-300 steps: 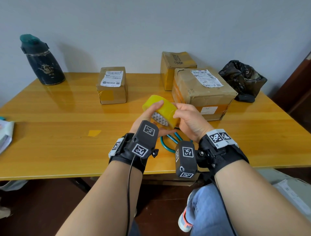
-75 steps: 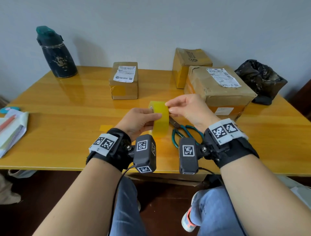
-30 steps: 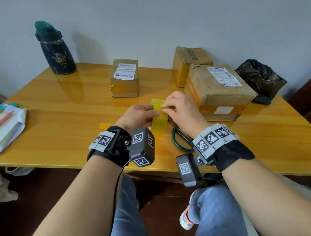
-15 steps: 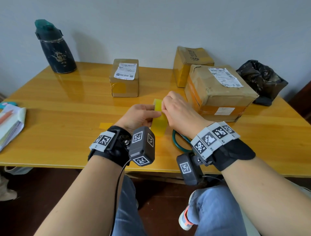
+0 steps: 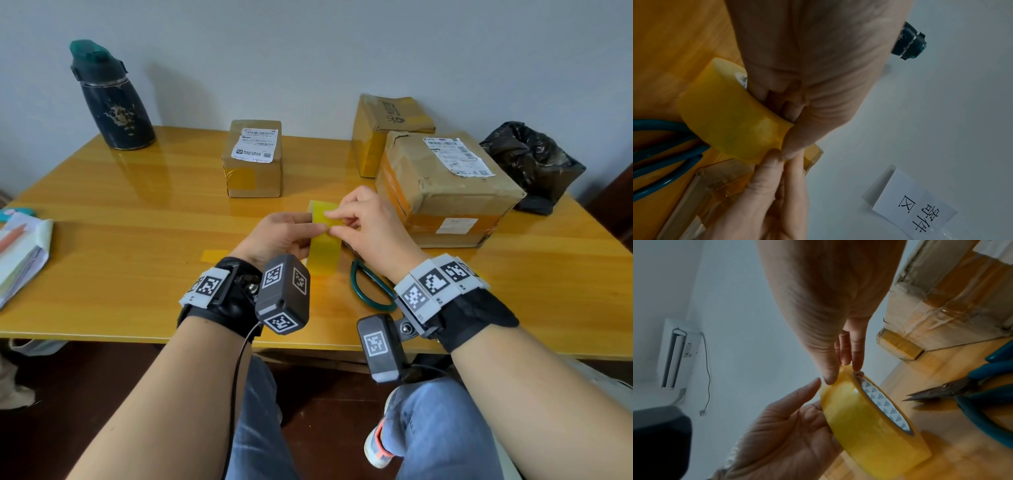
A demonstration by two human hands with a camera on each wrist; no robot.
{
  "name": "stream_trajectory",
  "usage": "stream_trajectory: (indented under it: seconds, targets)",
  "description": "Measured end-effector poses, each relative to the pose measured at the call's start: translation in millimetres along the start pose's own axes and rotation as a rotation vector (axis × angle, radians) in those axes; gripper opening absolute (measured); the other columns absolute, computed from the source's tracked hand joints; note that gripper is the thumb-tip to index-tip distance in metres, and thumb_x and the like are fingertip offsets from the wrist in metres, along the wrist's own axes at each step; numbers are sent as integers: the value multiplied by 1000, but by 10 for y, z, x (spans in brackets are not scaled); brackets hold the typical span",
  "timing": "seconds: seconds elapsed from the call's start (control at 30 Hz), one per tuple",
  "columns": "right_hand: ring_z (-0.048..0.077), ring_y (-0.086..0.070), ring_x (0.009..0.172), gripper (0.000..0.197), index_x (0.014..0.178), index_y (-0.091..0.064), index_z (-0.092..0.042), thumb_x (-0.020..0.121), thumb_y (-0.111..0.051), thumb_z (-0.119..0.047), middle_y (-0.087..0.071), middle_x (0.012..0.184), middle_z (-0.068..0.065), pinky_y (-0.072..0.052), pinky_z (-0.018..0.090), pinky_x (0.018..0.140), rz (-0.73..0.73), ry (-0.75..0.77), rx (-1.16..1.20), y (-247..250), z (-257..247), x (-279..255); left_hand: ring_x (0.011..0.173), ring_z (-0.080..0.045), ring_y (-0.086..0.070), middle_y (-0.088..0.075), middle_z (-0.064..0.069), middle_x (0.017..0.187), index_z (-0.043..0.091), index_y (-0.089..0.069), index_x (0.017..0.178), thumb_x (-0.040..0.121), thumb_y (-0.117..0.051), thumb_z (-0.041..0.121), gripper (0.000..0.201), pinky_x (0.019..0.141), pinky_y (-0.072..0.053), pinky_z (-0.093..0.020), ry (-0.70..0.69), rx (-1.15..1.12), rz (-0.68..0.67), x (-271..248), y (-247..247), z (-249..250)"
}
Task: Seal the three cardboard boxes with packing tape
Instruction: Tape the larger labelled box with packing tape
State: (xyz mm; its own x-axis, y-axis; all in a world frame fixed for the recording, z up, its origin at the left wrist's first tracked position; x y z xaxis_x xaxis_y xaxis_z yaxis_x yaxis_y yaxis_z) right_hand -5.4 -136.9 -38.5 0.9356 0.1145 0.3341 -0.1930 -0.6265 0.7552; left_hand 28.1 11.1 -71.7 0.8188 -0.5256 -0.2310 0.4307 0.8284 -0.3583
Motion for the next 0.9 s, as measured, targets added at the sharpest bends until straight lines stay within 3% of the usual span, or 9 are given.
stream_trajectory:
  seconds: [0.07, 0.17, 0.33, 0.43, 0.5, 0.63, 0.7, 0.77, 0.9]
  targets:
    - [12, -52, 87, 15, 98, -75, -10, 83, -71, -11, -53, 94, -2, -39, 9, 73, 40, 10, 11, 10, -8, 7, 106, -36, -56, -56, -33, 124, -8, -59, 120, 74, -71, 11, 51, 108, -39, -49, -1, 14, -7, 1, 14, -1]
    - [9, -51, 85, 7, 88, -76, -9, 83, -70, -8, -54, 90, -3, -37, 5, 71, 68, 18, 16, 37, -21, 1, 103, -34, -59, -59, -31, 120, -8, -59, 120, 72, -78, 13, 56, 104, -42, -46, 2, 24, -14, 5, 7, -2]
    - [11, -52, 83, 8, 83, -74, -8, 85, -66, -5, -54, 88, -1, -41, 19, 73, 82, 50, -23, 20, -46, 9, 88, -27, -67, -68, -21, 104, -9, -59, 119, 75, -73, 11, 51, 88, -54, -37, -9, 3, -17, 17, -5, -6]
    - [12, -55, 81, 18, 101, -72, -9, 84, -69, -6, -56, 92, 0, -45, 19, 74, 53, 15, 32, 35, -22, 19, 83, -26, -66, -66, -20, 98, -12, -58, 114, 86, -62, 11, 36, 81, -56, -34, -19, -90, 43, 18, -7, -8]
    - [12, -55, 82, 24, 108, -70, -8, 84, -70, -9, -57, 97, 2, -45, 18, 76, 35, -9, 29, 37, -5, 27, 80, -23, -67, -68, -15, 93, -6, -60, 112, 95, -51, 13, 27, 74, -58, -31, 0, -143, 57, 26, -18, 2]
    - [11, -52, 86, 10, 92, -73, -7, 87, -67, -13, -58, 95, 3, -38, 19, 77, 49, 6, -49, 51, -31, 25, 80, -22, -66, -66, -13, 93, -3, -58, 115, 99, -43, 14, 28, 71, -58, -29, 35, -149, 69, 45, -36, 18]
    - [15, -53, 85, 11, 85, -71, -5, 89, -64, -12, -58, 94, 5, -42, 25, 77, 33, 27, -102, 47, -47, 30, 77, -23, -68, -66, -15, 91, -5, -58, 111, 98, -45, 11, 24, 69, -59, -30, 24, -156, 82, 46, -34, 10]
    - [17, -52, 84, 13, 83, -66, -4, 92, -60, -11, -55, 94, 4, -43, 29, 76, -5, 49, -173, 25, -58, 34, 75, -24, -68, -66, -18, 91, -6, -58, 106, 97, -49, 9, 19, 69, -59, -32, 11, -163, 97, 45, -28, 5]
    - [14, -45, 82, 12, 84, -58, -7, 94, -54, -11, -48, 94, 2, -37, 26, 71, -45, 84, -232, -1, -81, 24, 76, -27, -66, -65, -19, 90, -6, -58, 102, 95, -54, 9, 16, 71, -58, -35, 3, -138, 118, 50, -36, -2]
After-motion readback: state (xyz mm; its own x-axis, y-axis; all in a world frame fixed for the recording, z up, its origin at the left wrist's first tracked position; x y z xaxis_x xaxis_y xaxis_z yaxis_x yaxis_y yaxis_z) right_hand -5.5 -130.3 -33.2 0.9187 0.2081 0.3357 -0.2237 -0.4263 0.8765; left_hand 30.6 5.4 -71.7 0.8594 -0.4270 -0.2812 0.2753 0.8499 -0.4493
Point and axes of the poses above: each hand's wrist, its own x-axis towards the middle knuckle, its own y-axis out of the back of the hand, z = x × y, the point moved 2 cm from there along x, towards the middle knuckle
